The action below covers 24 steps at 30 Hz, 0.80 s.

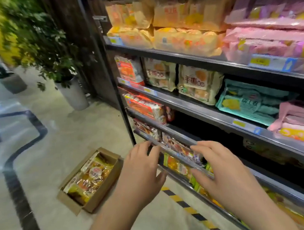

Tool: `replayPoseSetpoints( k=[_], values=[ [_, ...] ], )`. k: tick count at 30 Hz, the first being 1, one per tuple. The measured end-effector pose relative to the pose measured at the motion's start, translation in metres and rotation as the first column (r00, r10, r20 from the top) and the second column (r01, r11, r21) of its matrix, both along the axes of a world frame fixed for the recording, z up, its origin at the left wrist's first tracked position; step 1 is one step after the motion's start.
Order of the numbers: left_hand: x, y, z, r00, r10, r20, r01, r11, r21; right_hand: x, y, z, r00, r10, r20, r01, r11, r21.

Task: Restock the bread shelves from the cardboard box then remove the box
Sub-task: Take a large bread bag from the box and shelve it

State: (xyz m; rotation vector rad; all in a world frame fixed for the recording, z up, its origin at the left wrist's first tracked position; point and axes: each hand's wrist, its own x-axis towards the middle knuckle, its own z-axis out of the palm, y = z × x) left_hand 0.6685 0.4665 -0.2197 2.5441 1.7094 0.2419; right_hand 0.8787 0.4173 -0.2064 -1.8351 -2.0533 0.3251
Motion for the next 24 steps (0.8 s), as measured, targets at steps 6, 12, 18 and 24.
replayPoseSetpoints(
  k=[6,12,18,24],
  values=[
    [-0.078,-0.049,-0.004,0.966,0.257,-0.023,-0.257,0.965,-0.050,-0.070,0.010,-0.005,0.970,0.241,-0.010,-0.241,0.970,-0.002],
    [-0.154,-0.073,-0.006,0.898,0.438,-0.044,-0.440,0.892,-0.104,-0.154,0.026,-0.012,0.894,0.447,0.028,-0.446,0.894,-0.048],
    [-0.255,-0.067,-0.023,0.828,0.561,-0.006,-0.556,0.820,-0.136,-0.263,0.069,-0.030,0.806,0.582,0.107,-0.576,0.813,-0.088],
    [-0.358,-0.040,-0.043,0.781,0.624,0.030,-0.608,0.770,-0.194,-0.372,0.120,-0.043,0.742,0.653,0.148,-0.635,0.757,-0.157]
  ],
)
